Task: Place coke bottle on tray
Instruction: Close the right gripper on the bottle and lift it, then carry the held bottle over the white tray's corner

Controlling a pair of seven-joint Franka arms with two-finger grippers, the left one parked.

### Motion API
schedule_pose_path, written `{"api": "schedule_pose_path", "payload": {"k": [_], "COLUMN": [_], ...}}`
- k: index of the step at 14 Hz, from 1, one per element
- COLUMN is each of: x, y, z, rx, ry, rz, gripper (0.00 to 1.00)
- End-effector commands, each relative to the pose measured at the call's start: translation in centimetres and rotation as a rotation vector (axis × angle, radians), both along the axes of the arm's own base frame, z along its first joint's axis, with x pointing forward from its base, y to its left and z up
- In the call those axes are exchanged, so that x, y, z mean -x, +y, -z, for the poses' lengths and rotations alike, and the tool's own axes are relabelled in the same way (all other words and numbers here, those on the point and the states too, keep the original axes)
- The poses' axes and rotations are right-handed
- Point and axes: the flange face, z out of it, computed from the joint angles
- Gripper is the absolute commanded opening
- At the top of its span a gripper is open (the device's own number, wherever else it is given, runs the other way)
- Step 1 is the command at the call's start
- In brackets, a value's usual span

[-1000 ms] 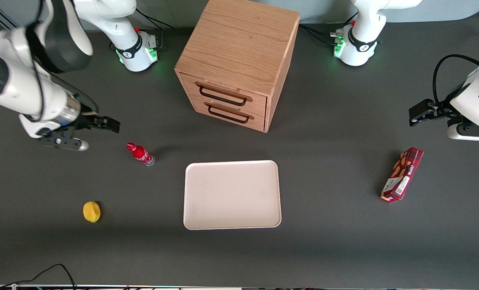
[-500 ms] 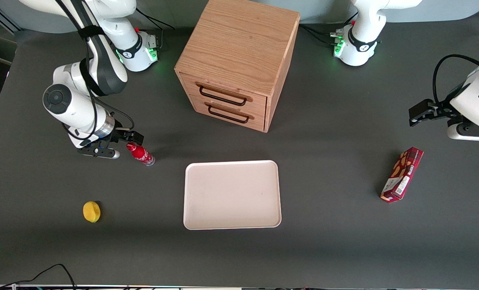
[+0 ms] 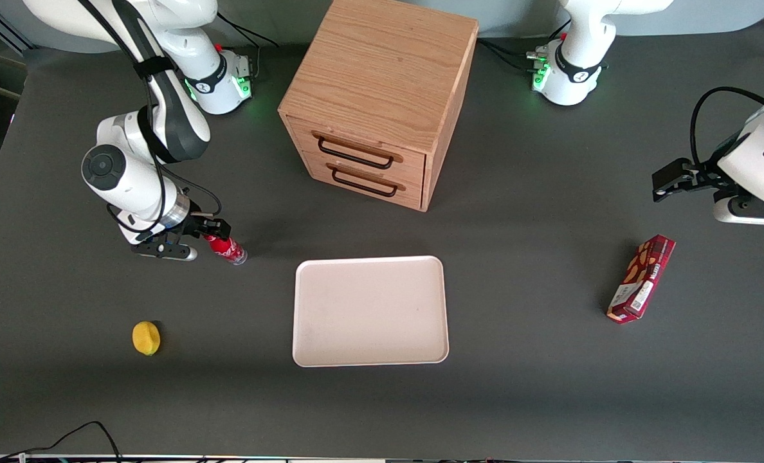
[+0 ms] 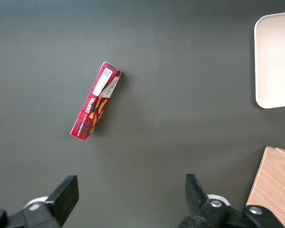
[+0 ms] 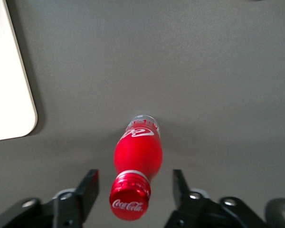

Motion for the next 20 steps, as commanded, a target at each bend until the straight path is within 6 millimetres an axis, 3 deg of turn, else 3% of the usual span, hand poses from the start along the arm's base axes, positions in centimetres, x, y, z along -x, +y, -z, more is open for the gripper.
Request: {"api": "schedule_pose_path", "payload": {"k": [1,4,6,8,12,14,16,18,20], "x": [-0.1,-0.1,0.0,-0.3,-2.1,-3.6,-5.7,-8.2,-11.0], "y": [0.2,0.4,0.8,1.0,1.2,1.4,2.3,4.1,8.0], "z": [-0.2,-0.8,-2.3,-6.4,-16.8,-21.5,-24.7,-25.2,-23.6], "rx": [0.011,0.012,0.015,0.030,0.048,0.040,0.026,0.013,-0.006], "ry": [-0.020,-0.026,-0.028,-0.009,0.049,0.044,0.062,0.105,0.116], "rz": [-0.019,-0.024,-0.029,-0.033,-0.029,-0.021,-0.021,0.053,0.140], "gripper": [0.00,0.00,0.00,0.00,0.00,0.00,0.00,0.00,0.00]}}
